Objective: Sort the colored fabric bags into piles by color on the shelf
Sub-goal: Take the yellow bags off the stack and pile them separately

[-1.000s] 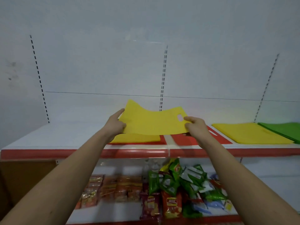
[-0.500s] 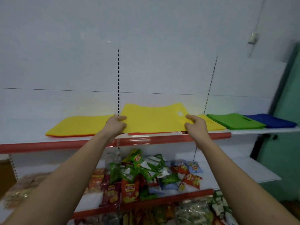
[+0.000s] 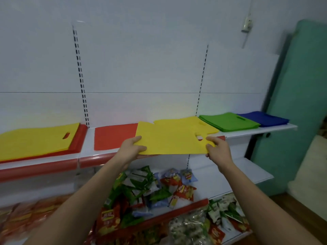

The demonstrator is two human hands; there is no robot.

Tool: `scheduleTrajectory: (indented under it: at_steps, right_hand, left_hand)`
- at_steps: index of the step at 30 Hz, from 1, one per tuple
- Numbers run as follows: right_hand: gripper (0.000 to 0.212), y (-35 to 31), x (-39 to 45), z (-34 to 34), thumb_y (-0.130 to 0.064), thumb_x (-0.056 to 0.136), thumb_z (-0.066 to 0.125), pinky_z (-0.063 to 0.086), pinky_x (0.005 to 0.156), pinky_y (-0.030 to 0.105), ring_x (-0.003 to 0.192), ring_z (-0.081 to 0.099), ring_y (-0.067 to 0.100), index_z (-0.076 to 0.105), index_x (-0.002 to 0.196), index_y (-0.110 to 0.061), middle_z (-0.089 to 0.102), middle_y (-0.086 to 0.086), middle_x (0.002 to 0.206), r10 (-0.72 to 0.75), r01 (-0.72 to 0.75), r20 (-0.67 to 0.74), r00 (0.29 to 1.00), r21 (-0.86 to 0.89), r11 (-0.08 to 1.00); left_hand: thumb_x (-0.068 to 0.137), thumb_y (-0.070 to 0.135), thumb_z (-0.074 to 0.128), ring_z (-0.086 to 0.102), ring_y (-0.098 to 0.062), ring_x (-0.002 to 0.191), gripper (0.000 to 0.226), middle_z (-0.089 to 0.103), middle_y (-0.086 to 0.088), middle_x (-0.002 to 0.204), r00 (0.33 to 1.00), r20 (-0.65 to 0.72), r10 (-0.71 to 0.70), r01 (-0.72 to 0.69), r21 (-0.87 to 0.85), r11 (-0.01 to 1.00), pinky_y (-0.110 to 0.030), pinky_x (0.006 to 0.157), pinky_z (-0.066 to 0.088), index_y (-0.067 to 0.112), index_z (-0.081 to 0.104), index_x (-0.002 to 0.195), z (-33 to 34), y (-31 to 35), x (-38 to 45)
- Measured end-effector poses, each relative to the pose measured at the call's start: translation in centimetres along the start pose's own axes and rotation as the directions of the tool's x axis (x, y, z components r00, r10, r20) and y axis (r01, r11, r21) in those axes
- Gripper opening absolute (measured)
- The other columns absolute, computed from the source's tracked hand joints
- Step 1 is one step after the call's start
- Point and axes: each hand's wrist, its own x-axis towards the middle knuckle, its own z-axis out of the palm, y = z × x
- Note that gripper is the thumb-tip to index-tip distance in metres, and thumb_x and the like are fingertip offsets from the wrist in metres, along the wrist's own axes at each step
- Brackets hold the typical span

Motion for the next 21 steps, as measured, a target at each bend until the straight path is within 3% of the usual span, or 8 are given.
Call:
scheduleTrajectory:
  at_steps: [2,6,8,11,14,18,21]
  right_hand:
    - [0.033,0.8,1.7,-1.0,-0.004,0.1,0.045,0.046,0.055,0.035,0.063,0.055,0.024,0.058,0.13,-0.011,0.059,0.007,0.105,0.012,-0.012,-0.007,1.0,-0.005,1.0]
    - [0.044,2.2,5.6,-3.0,0.006,0.094,0.038,0.043,0.057,0.035,0.064,0.053,0.024,0.054,0.133,-0.005,0.059,0.013,0.091,0.056,-0.056,-0.002,0.998,0.004,0.998]
    - [0.047,2.9,7.4,-3.9,0.008,0.091,0.04,0.044,0.058,0.036,0.064,0.053,0.024,0.052,0.135,-0.001,0.058,0.011,0.086,0.081,-0.081,0.026,0.996,0.002,0.997]
    - [0.043,3.8,10.1,-4.7,0.009,0.09,0.044,0.044,0.057,0.033,0.06,0.052,0.022,0.054,0.132,0.002,0.058,0.012,0.086,0.094,-0.094,0.055,0.994,-0.007,0.996]
    - [0.039,4.9,13.4,-5.0,0.01,0.09,0.048,0.043,0.055,0.03,0.056,0.05,0.02,0.057,0.128,0.003,0.059,0.016,0.096,0.085,-0.086,0.052,0.995,0.014,0.996]
    - [0.035,6.9,18.6,-5.0,0.006,0.088,0.054,0.041,0.055,0.029,0.057,0.048,0.019,0.066,0.12,-0.003,0.062,0.013,0.101,0.037,-0.038,0.029,0.999,0.012,0.999]
    - [0.033,7.7,22.7,-4.7,0.004,0.087,0.055,0.044,0.06,0.034,0.061,0.054,0.025,0.066,0.118,-0.004,0.065,0.016,0.108,-0.019,0.019,0.069,0.997,0.004,1.0]
  left_hand:
    - [0.091,-0.008,0.06,0.064,-0.021,0.096,0.067,0.047,-0.011,0.135,0.999,0.047,-0.009,0.011,-0.044,0.999,-0.03,0.073,0.06,0.002,0.032,0.15,1.8,0.0,2.1]
    - [0.087,-0.008,0.064,0.061,-0.029,0.106,0.071,0.043,-0.012,0.142,0.996,0.081,-0.024,0.027,-0.031,0.999,-0.048,0.093,0.054,0.002,0.032,0.15,4.5,-0.7,6.0]
    - [0.083,-0.006,0.068,0.057,-0.032,0.116,0.074,0.041,-0.012,0.146,0.996,0.085,-0.022,0.023,-0.011,1.0,-0.051,0.099,0.05,0.003,0.036,0.149,5.3,-0.7,7.5]
    - [0.08,-0.008,0.068,0.057,-0.029,0.115,0.072,0.042,-0.012,0.145,0.996,0.086,-0.035,0.035,0.003,0.999,-0.048,0.1,0.049,0.002,0.04,0.146,6.7,-0.8,9.9]
    - [0.077,-0.008,0.072,0.051,-0.035,0.126,0.076,0.043,-0.014,0.146,0.998,0.057,-0.038,0.036,0.036,0.999,-0.049,0.105,0.045,0.004,0.042,0.146,8.3,-0.8,12.1]
    - [0.08,-0.015,0.067,0.058,-0.034,0.114,0.075,0.04,-0.018,0.146,0.998,0.001,-0.059,0.059,0.004,0.998,-0.046,0.094,0.053,-0.001,0.037,0.147,11.0,-0.6,14.5]
    - [0.082,-0.015,0.066,0.057,-0.035,0.117,0.074,0.037,-0.018,0.151,0.996,-0.083,-0.027,0.033,0.08,0.996,-0.042,0.088,0.055,-0.004,0.034,0.148,13.2,-0.1,15.6]
